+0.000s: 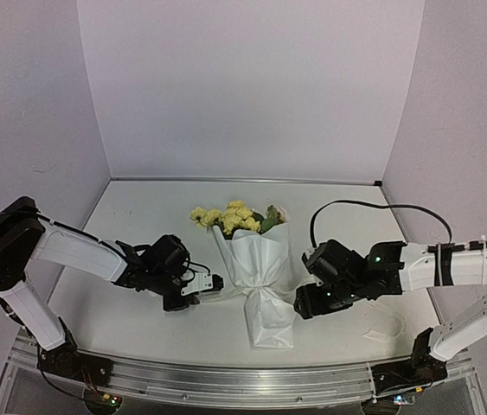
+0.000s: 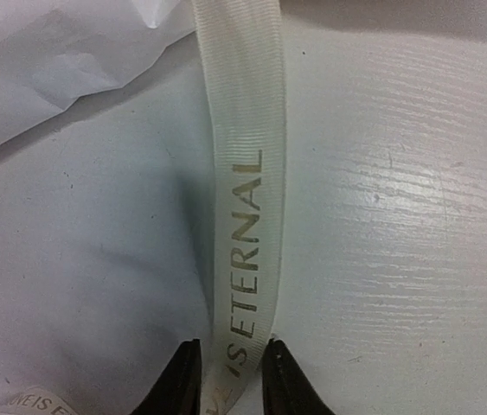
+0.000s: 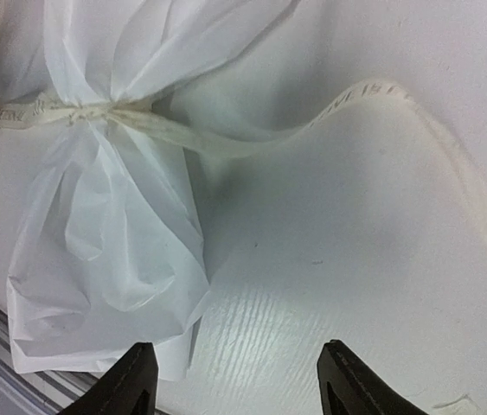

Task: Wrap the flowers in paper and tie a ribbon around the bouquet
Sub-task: Pick up the left side of the half-tied ribbon from the folded bouquet, then pick up the right side of the half-tied ribbon from the folded bouquet.

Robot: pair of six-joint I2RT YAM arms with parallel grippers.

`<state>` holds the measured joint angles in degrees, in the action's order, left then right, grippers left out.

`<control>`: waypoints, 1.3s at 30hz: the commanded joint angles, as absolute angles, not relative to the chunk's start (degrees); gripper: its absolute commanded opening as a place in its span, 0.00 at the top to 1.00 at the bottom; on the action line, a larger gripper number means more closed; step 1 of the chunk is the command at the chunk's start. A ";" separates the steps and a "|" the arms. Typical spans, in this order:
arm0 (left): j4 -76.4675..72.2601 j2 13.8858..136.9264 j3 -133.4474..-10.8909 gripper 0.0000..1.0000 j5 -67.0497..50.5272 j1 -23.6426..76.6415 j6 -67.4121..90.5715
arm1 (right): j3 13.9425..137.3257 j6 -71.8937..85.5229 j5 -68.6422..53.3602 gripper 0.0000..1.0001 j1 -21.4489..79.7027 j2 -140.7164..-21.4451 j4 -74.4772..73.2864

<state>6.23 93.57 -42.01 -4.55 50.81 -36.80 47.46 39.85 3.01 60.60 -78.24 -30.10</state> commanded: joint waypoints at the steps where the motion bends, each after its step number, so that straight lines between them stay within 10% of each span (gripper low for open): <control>1: 3.06 92.52 -42.31 0.92 -2.81 50.54 -36.73 | 46.47 30.19 15.53 0.34 60.82 -73.12 -31.24; 21: -13.19 62.55 -26.80 1.00 2.00 50.19 -9.48 | 46.06 15.76 4.00 0.29 44.74 -79.53 -22.82; 39: -18.88 71.78 -34.38 1.00 -10.19 50.19 -12.71 | 44.27 9.49 -1.67 0.28 42.46 -86.90 -20.87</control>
